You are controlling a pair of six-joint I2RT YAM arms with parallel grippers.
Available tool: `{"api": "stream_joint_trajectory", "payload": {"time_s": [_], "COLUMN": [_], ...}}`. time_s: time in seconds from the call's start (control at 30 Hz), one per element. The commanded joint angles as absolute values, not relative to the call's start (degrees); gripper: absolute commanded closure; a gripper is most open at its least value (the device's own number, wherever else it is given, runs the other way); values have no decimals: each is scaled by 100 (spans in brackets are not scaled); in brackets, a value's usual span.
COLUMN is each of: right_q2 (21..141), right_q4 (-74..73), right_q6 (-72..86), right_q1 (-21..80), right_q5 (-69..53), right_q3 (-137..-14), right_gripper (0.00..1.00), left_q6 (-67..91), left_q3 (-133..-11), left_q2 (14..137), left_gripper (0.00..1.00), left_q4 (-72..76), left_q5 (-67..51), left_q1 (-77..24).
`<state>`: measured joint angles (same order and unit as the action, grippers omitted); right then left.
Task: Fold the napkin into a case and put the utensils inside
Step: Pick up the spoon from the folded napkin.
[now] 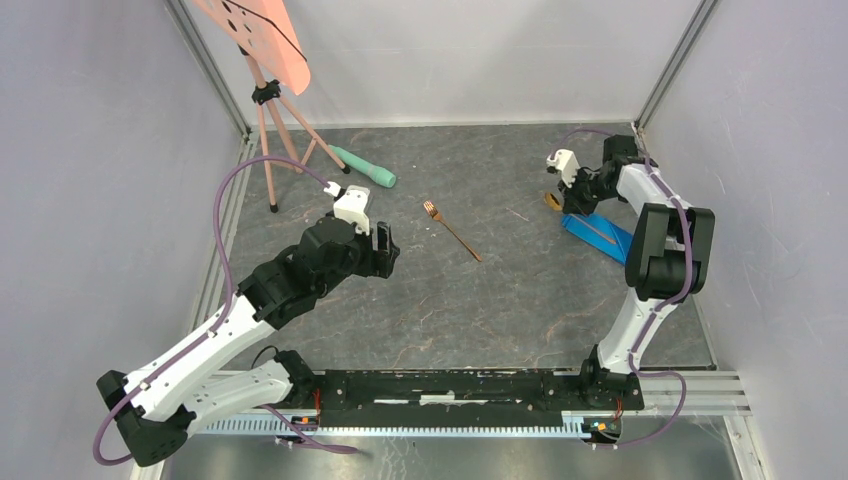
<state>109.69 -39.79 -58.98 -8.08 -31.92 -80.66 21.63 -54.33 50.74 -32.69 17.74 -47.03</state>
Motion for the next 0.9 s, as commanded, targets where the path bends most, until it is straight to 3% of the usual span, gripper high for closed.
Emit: {"api": "stream_joint_trajectory", "payload": {"time_s": [0.0,0.87], "right_q2": [10952,10071], "right_q4": [-4006,-3398], "right_q6": [-6240,-5946], "right_q1": [-877,-1309], "right_q5": [-3131,-2443], "right_q3": [-8230,-7064], "right_gripper": [100,100], "left_q6": [1864,1863], "left_q3": [-5423,-5396], "left_q2": [5089,4883], "left_gripper": [22,22], "left_q4": [-3091,-3110], "left_q5": [1898,1873], "left_q1": [-4753,-4927]}}
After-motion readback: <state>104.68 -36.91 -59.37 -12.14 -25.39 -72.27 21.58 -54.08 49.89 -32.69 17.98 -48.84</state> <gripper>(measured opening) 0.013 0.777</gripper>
